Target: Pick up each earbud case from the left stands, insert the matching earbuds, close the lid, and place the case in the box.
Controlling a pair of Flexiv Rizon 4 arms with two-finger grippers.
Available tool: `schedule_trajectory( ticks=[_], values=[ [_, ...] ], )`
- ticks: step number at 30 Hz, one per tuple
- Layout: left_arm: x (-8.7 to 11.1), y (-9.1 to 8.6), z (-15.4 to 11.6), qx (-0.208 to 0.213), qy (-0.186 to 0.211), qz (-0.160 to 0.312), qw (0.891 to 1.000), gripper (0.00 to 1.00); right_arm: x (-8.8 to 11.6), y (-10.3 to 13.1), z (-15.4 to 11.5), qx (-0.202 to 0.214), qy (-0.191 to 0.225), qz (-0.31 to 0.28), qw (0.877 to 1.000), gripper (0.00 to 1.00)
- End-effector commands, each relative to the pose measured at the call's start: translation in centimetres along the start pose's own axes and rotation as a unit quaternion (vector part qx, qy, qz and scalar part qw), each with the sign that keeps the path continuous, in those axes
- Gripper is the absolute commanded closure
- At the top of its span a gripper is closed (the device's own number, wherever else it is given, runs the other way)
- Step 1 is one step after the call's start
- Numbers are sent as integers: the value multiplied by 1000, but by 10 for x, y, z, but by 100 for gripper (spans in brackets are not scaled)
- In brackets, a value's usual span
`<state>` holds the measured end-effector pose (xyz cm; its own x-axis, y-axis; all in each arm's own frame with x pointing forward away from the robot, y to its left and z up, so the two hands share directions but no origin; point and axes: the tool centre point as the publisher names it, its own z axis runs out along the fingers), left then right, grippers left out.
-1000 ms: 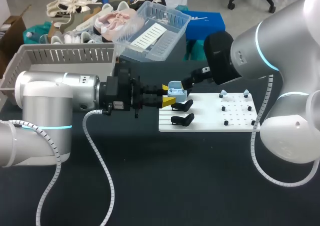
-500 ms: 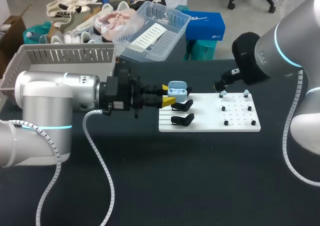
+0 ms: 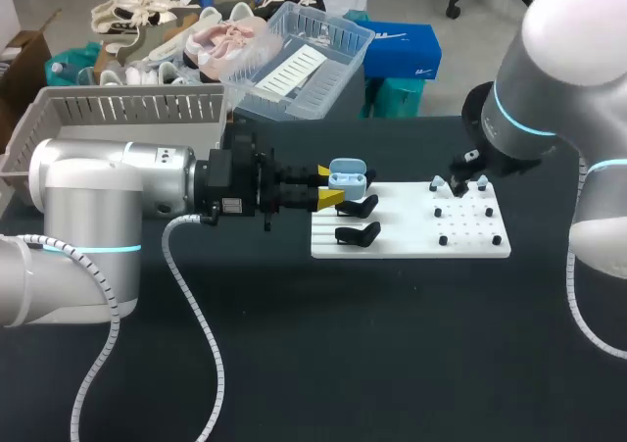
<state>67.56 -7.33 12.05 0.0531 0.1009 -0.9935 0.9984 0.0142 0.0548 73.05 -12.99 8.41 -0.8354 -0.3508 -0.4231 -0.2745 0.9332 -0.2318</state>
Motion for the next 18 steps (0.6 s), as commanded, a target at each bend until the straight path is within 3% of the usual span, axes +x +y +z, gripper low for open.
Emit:
schedule_trajectory(
  ticks=[1, 7, 9, 10, 11, 14, 18],
  values=[
    [0, -1, 0, -2, 0, 0, 1000, 100, -10, 1, 19, 25, 15, -3, 1000, 2],
    [0, -1, 0, -2, 0, 0, 1000, 100, -14, -5, 36, 31, 30, -3, 999, 11],
    [0, -1, 0, -2, 0, 0, 1000, 100, -16, -6, 40, 31, 34, -4, 999, 20],
    [0, -1, 0, -2, 0, 0, 1000, 100, -17, -7, 42, 31, 35, -4, 999, 41],
    [0, -1, 0, -2, 0, 0, 1000, 100, -17, -7, 44, 31, 37, -4, 999, 50],
    [0, -1, 0, -2, 0, 0, 1000, 100, -19, -9, 49, 31, 43, -3, 999, 48],
    [0, -1, 0, -2, 0, 0, 1000, 100, -20, -11, 55, 33, 50, -5, 998, 53]
  ],
)
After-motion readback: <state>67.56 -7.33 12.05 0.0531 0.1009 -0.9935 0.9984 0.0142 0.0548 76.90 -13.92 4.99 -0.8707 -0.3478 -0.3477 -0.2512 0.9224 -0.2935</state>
